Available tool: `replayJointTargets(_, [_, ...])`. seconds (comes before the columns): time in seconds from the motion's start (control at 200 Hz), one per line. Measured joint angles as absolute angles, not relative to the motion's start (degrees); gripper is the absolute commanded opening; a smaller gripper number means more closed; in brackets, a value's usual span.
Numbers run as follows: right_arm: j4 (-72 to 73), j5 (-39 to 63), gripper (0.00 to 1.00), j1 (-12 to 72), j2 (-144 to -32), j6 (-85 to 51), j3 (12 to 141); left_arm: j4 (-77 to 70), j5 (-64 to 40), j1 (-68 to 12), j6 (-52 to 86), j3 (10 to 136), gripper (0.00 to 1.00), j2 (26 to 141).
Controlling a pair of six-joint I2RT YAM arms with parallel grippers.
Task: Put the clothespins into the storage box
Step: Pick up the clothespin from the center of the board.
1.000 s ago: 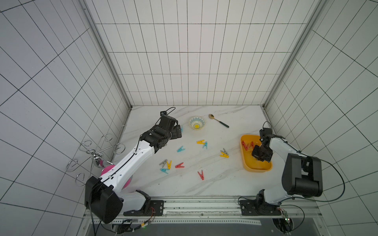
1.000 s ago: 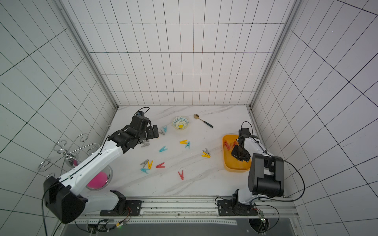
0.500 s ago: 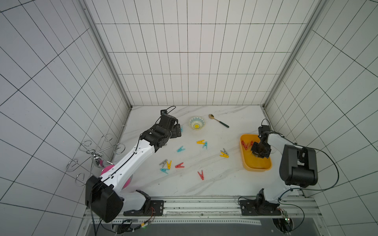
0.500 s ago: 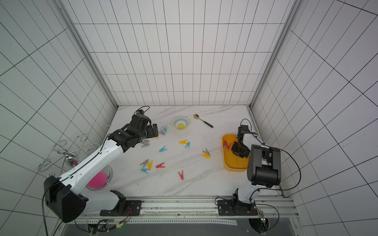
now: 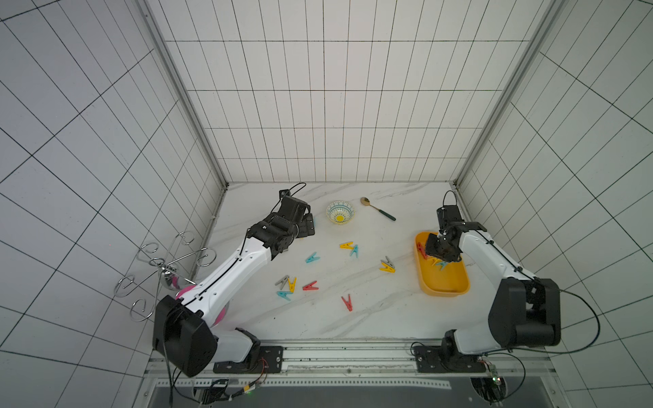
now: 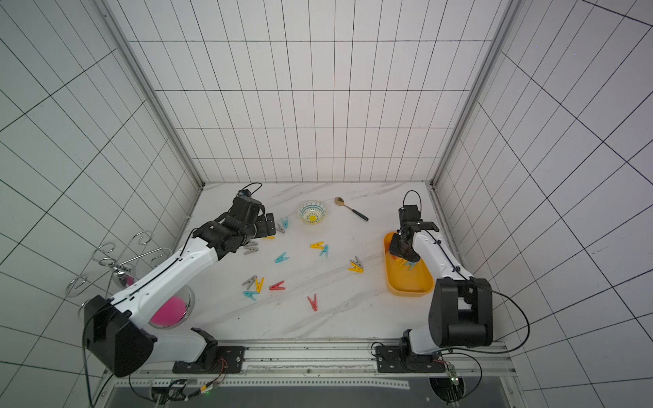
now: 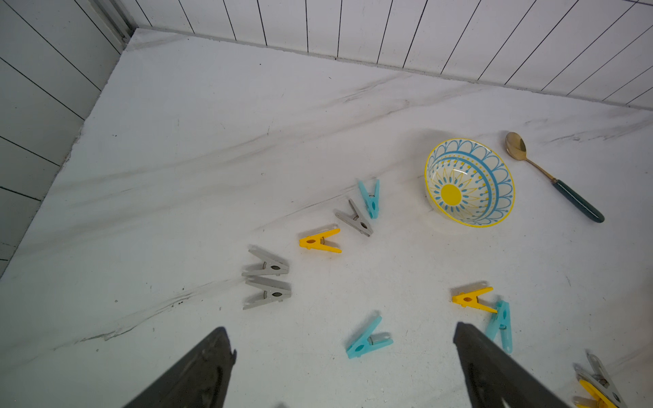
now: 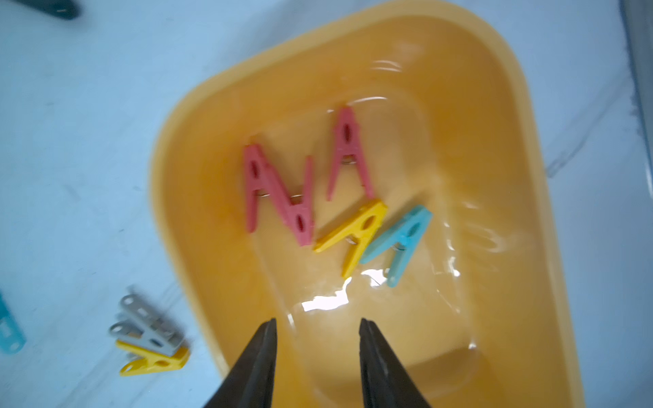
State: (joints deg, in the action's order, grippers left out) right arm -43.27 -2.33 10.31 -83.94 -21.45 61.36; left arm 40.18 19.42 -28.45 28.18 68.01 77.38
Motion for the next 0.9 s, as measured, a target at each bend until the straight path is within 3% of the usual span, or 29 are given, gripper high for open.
replayJointTargets(0.385, [-43.77, 0.03, 0.48, 30.13, -88.42, -20.16, 64.64, 40.12, 19.94, -28.45, 29.15, 66.81, 0.99, 77.14])
replayJointTargets(0.77, [-40.16, 0.32, 0.48, 33.41, -93.89, -22.76, 61.39, 40.1, 20.08, -28.45, 29.17, 66.46, 0.99, 76.36])
replayJointTargets(0.899, [-39.0, -1.52, 0.43, 32.62, -94.04, -23.9, 61.36, 40.1, 20.05, -28.45, 29.28, 66.46, 0.99, 76.36])
